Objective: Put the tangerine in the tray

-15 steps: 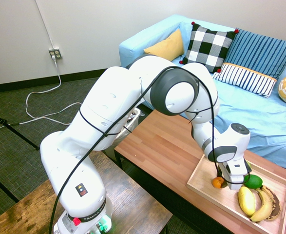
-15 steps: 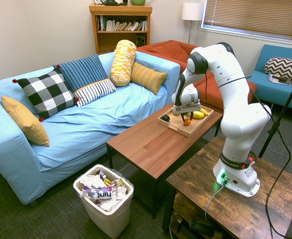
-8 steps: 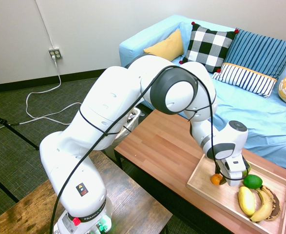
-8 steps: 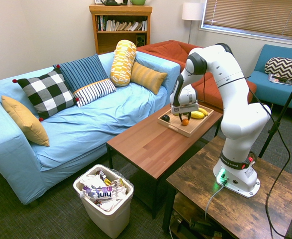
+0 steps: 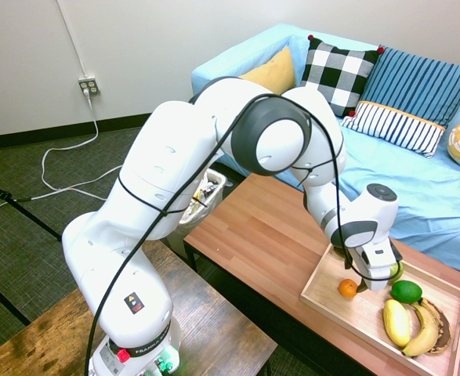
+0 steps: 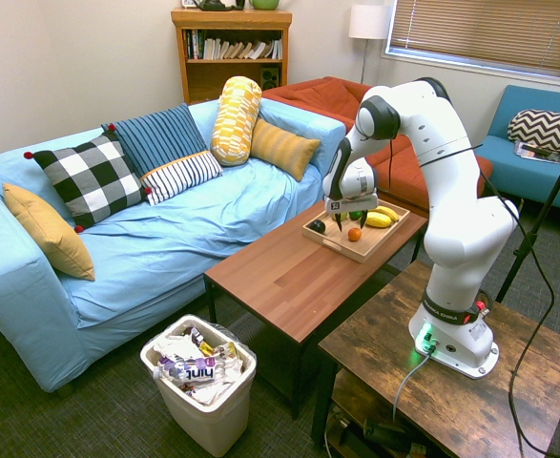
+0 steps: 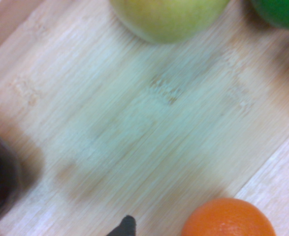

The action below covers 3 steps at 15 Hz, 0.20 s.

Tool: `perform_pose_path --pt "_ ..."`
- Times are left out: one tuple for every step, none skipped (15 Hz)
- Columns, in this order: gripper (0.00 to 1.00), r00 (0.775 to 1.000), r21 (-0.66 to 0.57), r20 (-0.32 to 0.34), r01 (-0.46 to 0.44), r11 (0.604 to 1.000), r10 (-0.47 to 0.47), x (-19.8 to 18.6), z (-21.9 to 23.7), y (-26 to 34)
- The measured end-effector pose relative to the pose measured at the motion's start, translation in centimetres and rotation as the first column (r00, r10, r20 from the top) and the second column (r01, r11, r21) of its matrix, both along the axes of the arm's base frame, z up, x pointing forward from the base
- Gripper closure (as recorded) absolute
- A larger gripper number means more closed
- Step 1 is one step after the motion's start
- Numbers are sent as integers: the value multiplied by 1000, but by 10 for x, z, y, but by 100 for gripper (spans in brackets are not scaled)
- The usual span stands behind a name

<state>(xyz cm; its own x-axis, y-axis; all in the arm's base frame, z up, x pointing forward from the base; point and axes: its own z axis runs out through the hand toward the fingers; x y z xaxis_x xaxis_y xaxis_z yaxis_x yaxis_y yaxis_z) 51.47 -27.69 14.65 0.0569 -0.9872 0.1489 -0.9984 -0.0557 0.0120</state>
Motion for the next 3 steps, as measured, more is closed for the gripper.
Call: perform_pose_path --pt "0 1000 -10 13 -9 1000 9 0 14 2" --pt "0 1000 -22 25 -17 1000 17 0 29 5" --pt "0 999 -34 31 -20 999 21 -2 41 7"
